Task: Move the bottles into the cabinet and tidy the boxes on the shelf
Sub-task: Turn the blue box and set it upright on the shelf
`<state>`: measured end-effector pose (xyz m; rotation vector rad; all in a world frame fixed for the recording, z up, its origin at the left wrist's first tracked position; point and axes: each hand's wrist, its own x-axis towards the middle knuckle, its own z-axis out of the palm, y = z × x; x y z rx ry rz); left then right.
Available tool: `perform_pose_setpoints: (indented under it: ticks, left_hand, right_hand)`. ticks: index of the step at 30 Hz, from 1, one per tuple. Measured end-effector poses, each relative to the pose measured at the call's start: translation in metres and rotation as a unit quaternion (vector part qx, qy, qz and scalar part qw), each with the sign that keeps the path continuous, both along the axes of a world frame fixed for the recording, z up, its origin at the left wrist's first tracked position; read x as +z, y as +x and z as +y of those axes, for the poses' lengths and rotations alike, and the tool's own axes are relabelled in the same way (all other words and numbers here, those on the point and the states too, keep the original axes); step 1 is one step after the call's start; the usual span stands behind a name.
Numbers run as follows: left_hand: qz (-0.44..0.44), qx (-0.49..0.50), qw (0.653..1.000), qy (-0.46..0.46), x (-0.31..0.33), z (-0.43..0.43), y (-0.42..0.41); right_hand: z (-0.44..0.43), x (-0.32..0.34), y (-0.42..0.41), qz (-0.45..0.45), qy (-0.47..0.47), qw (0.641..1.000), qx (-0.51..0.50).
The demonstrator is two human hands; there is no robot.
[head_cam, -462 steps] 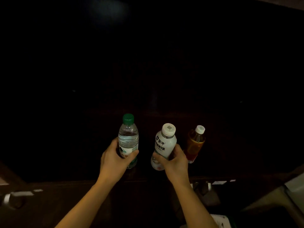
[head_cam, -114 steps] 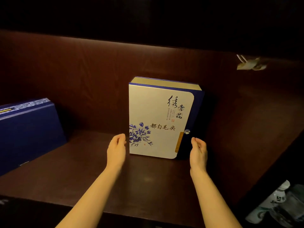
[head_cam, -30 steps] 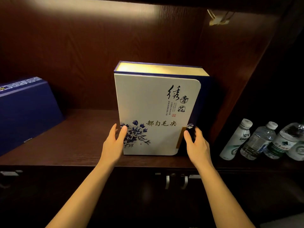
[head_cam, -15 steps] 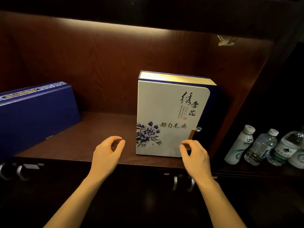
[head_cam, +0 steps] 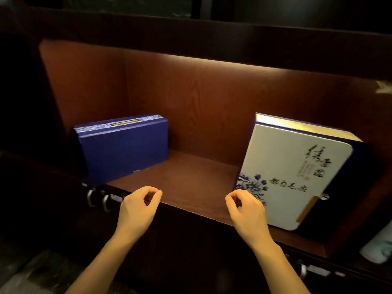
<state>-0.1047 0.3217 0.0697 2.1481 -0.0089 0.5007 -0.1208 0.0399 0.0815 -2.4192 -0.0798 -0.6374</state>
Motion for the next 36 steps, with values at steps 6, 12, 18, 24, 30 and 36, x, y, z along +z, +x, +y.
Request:
perform_pose_setpoints:
  ticks: [6,12,18,24,30,36]
  left_hand:
    - [-0.015,0.081,0.997,-0.001,0.008,0.066,-0.005]
    - [-0.038,0.132,0.990,-0.032,0.029,0.110,0.002]
    - [-0.049,0.174,0.982,-0.052,0.043,0.144,0.035]
    - [-0.056,0.205,0.977,-0.031,0.046,0.177,0.093]
    - [-0.077,0.228,0.970,-0.041,0.047,0.211,0.167]
    - [-0.039,0.234,0.965,-0.113,0.049,0.241,0.232]
  right_hand:
    - [0.066,0.016,0.024,-0.009,0.036,0.996,0.075]
    - [0.116,0.033,0.057,-0.032,0.065,0.990,0.122]
    - [0.152,0.039,0.102,-0.022,0.092,0.986,0.140]
    - [0.181,0.040,0.167,-0.008,0.134,0.980,0.147]
    - [0.206,0.040,0.242,0.011,0.152,0.974,0.167]
    - [0.226,0.036,0.326,0.043,0.202,0.970,0.126]
